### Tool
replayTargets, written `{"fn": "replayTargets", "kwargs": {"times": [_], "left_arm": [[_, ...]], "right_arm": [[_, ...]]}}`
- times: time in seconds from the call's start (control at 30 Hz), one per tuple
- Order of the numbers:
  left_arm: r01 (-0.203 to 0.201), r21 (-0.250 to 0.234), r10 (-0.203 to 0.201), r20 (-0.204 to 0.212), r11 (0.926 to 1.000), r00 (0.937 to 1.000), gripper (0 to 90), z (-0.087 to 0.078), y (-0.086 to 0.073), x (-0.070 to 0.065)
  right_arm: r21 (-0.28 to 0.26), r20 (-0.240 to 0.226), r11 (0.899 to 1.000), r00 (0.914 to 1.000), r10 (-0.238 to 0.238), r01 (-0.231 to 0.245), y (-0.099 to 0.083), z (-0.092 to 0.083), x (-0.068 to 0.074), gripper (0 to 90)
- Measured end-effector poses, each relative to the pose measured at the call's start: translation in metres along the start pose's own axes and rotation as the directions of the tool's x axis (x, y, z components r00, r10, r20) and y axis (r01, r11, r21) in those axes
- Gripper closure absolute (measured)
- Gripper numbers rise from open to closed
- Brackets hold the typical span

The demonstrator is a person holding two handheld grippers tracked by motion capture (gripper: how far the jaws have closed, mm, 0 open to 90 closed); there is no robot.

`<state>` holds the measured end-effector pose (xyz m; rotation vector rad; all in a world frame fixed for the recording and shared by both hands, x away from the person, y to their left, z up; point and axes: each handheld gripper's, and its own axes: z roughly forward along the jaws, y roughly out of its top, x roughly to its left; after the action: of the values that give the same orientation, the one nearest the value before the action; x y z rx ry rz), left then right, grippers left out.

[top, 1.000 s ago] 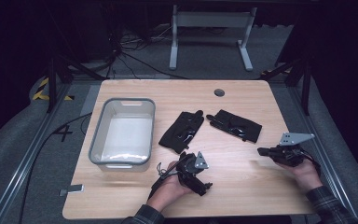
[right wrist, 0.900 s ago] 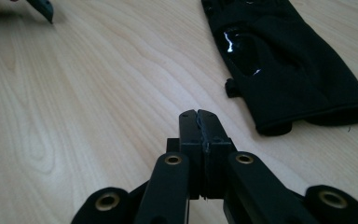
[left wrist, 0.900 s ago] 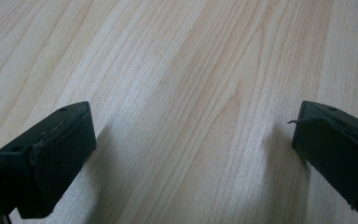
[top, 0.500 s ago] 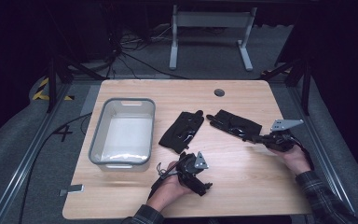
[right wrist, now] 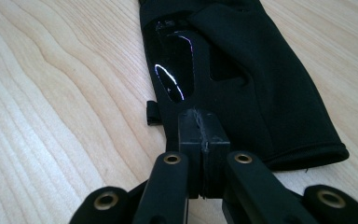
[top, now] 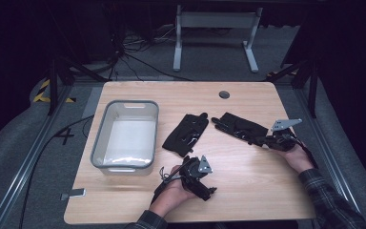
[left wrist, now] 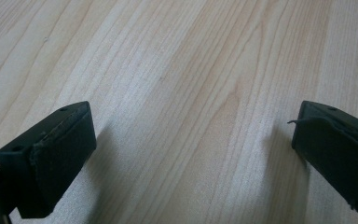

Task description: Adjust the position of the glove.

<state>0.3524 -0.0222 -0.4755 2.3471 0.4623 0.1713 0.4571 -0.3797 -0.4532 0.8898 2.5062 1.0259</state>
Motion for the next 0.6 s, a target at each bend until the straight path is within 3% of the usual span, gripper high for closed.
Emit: {"fn": "replayTargets", "kwargs": {"times": [0.6], "left_arm": [[-0.003, 0.003, 0.003, 0.003, 1.0, 1.0, 0.0, -0.001, -0.001, 0.0]], "right_arm": [[0.028, -0.076, 0.999, 0.9966, -0.032, 0.035, -0.011, -0.015, 0.022, 89.8]]}}
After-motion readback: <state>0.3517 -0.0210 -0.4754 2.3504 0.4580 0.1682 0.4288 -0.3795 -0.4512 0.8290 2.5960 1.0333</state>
